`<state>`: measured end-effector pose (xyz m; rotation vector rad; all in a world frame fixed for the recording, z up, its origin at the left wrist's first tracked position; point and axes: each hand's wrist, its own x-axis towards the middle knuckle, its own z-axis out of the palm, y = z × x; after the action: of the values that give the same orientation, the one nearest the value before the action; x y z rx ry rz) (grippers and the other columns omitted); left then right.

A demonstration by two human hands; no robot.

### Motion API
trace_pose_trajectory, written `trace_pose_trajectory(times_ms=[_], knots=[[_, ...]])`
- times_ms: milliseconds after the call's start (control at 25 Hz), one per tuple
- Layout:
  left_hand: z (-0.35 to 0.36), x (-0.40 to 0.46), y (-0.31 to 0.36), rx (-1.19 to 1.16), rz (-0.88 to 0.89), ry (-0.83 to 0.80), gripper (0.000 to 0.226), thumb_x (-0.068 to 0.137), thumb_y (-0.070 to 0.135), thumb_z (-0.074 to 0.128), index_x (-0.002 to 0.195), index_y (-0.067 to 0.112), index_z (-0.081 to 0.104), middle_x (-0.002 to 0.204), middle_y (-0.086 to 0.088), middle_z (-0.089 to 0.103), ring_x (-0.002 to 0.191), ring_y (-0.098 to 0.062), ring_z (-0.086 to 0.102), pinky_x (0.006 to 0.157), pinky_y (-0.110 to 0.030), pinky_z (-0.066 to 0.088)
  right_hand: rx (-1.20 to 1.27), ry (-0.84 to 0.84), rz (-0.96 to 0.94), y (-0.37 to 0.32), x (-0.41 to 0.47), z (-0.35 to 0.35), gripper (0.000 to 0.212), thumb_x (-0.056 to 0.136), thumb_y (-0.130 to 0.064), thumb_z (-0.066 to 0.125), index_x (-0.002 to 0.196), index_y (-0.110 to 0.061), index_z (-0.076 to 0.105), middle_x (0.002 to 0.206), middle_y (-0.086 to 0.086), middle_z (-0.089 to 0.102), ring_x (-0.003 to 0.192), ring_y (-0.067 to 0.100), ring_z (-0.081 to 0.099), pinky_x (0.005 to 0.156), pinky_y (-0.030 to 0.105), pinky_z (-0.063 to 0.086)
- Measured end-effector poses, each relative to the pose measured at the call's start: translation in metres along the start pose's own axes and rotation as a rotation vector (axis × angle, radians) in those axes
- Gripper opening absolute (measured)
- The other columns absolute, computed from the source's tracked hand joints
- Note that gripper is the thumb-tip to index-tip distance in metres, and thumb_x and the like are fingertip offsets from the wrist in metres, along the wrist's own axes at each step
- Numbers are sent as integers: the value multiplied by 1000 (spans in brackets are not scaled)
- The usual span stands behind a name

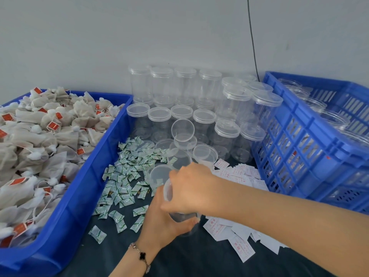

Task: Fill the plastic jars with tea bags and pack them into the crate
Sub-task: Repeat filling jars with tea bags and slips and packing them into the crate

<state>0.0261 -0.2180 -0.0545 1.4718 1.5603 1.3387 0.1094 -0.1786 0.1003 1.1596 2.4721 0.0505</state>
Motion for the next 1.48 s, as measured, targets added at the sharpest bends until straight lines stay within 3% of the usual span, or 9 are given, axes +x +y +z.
trace_pose_trajectory(times_ms=[120, 240, 400, 560, 720, 1000, 1200, 1320, 1480], knots=[[0, 1, -1, -4, -17, -23, 80, 41, 51, 80, 111, 35, 45, 98, 15, 66, 89, 2, 63, 70, -10, 46, 52, -251, -145, 6, -5, -4, 76, 71, -15, 74, 132, -30, 30, 126, 7, 27, 125, 33, 25, 81, 46, 47], [0, 1, -3, 30, 13, -48, 81, 46, 50, 80, 116, 43, 39, 108, 23, 57, 98, 8, 57, 75, -9, 45, 200, -151, -178, 7, -7, 1, 83, 76, -40, 72, 139, -32, 18, 151, 3, 3, 139, 45, -2, 97, 66, 32], [1, -1, -5, 16, -18, 17, 76, 38, 51, 80, 104, 44, 42, 102, 18, 59, 92, 3, 59, 74, -28, 52, 2, 129, -22, 1, -3, 12, 59, 86, -58, 49, 127, -15, 45, 121, 16, 51, 105, 37, 55, 73, 37, 49], [1, 0, -9, -12, -20, 6, 79, 41, 50, 84, 110, 30, 50, 106, 8, 63, 100, -4, 61, 81, -27, 51, 160, 248, -129, 9, -5, -3, 51, 76, -50, 60, 117, -25, 44, 90, 3, 38, 79, 26, 49, 49, 25, 31], [3, 1, -12, -43, 21, 5, 89, 45, 48, 86, 122, 33, 45, 124, 17, 55, 120, 3, 49, 98, -17, 38, 671, 445, -58, 39, 8, -14, 65, 65, -64, 61, 117, -45, 27, 103, -3, 30, 76, 22, 48, 54, 24, 33], [1, -5, -1, -49, 93, 235, 86, 44, 56, 84, 119, 40, 44, 122, 18, 54, 116, 6, 50, 91, -4, 37, 1538, 477, 347, 97, 63, 61, 81, 82, -42, 68, 141, -25, 15, 150, 6, 25, 127, 22, 37, 97, 36, 36], [-45, 7, -2, 27, 122, 533, 95, 49, 61, 83, 130, 32, 42, 123, 26, 46, 116, 5, 48, 94, -10, 40, 1252, 510, 336, 85, 80, 79, 76, 83, -24, 67, 143, -24, 21, 147, 5, 21, 130, 21, 32, 94, 27, 28], [-67, 17, -10, 119, 5, 610, 103, 48, 60, 80, 135, 24, 39, 127, 14, 45, 121, -7, 45, 99, -26, 39, 1031, 562, 161, 61, 97, 52, 61, 86, -18, 64, 138, -20, 34, 144, 2, 29, 127, 12, 34, 96, 19, 22], [-84, 30, -18, 71, -83, 678, 106, 47, 57, 83, 138, 28, 36, 126, 21, 44, 120, -4, 45, 93, -18, 36, 755, 593, -182, 4, 127, -15, 40, 88, -16, 58, 127, -20, 51, 136, -2, 42, 122, 11, 44, 94, 19, 31]])
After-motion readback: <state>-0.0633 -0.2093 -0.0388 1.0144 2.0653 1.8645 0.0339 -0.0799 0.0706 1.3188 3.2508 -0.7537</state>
